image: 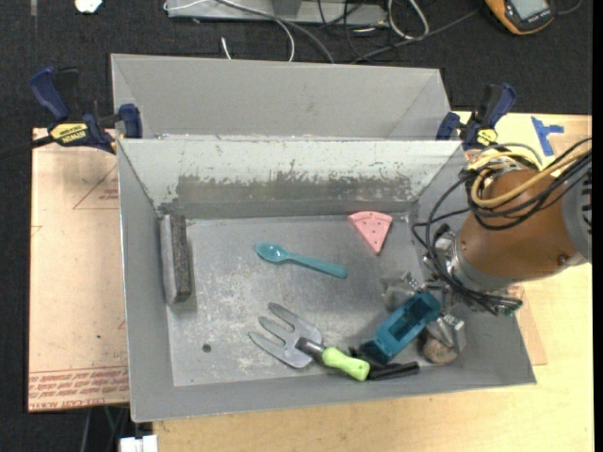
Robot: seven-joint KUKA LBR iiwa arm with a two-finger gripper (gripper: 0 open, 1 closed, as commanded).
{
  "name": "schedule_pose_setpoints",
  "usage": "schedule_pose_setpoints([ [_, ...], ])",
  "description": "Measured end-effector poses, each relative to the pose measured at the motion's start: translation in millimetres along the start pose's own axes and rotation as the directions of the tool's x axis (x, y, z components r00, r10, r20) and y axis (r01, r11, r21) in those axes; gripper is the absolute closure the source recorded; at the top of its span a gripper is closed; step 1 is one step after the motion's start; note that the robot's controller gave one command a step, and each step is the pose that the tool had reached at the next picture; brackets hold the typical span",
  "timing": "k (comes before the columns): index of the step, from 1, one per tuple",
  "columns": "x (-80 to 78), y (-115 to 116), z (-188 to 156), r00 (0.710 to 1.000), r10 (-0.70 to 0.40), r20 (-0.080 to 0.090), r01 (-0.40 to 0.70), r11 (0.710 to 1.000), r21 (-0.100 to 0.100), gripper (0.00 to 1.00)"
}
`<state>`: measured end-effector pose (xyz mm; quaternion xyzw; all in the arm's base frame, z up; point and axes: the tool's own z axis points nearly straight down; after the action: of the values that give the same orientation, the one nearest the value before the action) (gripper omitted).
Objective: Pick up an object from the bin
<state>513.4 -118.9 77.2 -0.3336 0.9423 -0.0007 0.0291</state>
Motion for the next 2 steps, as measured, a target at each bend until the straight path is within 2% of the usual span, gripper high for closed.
schedule_pose_setpoints([
  [1,-5.0,5.0,0.3,0.998,-0.06,0.001,0.06,0.998,0.005,0.0],
  [2,-2.5,8.8,-0.3,0.994,-0.105,0.013,0.105,0.994,0.013,0.0],
])
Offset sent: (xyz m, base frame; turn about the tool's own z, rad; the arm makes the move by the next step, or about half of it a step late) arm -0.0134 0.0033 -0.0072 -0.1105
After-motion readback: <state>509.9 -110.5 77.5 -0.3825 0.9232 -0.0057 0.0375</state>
